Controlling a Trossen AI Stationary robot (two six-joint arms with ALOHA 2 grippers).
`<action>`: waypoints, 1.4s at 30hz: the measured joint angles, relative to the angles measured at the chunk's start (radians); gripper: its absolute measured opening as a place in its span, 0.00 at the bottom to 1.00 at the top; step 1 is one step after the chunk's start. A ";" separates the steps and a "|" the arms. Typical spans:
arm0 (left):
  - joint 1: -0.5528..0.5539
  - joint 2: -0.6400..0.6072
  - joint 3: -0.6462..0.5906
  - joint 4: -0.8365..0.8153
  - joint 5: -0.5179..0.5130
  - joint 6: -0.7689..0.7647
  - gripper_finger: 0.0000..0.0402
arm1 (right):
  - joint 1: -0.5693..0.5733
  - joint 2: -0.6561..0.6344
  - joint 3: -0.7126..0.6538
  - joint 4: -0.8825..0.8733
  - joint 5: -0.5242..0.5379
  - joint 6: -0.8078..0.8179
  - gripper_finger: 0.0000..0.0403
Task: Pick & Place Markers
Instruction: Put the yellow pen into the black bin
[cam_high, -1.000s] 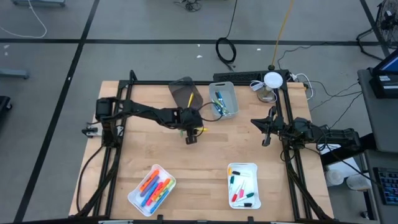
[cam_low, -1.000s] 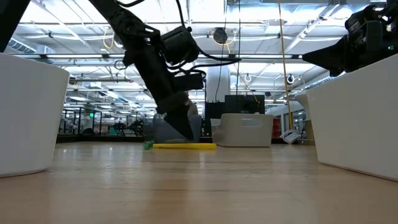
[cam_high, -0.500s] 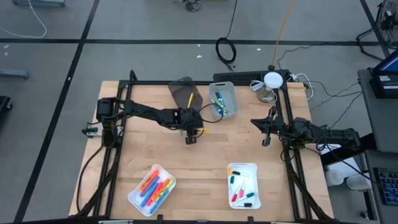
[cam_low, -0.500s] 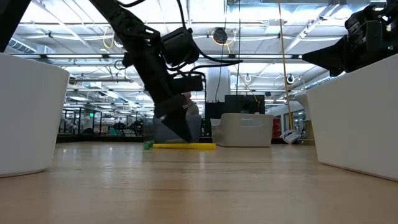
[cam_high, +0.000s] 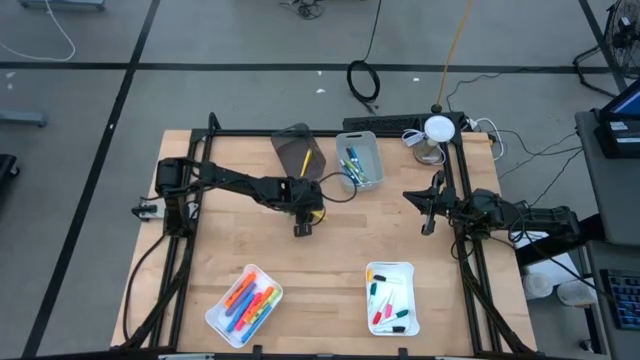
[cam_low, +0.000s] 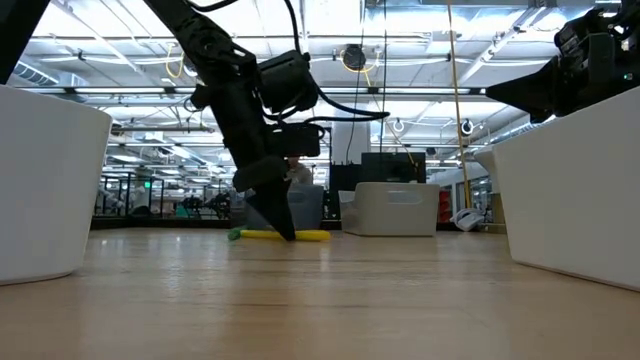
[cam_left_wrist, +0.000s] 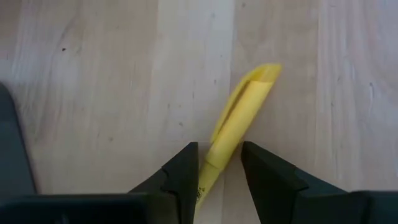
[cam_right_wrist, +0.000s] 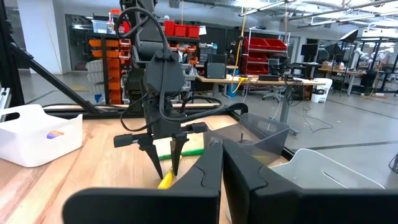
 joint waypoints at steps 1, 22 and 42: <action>-0.001 0.000 0.000 -0.008 0.008 -0.002 0.33 | 0.000 0.000 0.000 0.000 0.000 0.000 0.00; -0.046 -0.002 0.001 -0.043 0.084 -0.132 0.07 | 0.000 0.000 0.000 0.000 0.000 0.000 0.00; -0.068 -0.322 0.011 -0.027 -0.057 -0.125 0.06 | 0.000 0.000 0.000 0.000 0.000 0.000 0.00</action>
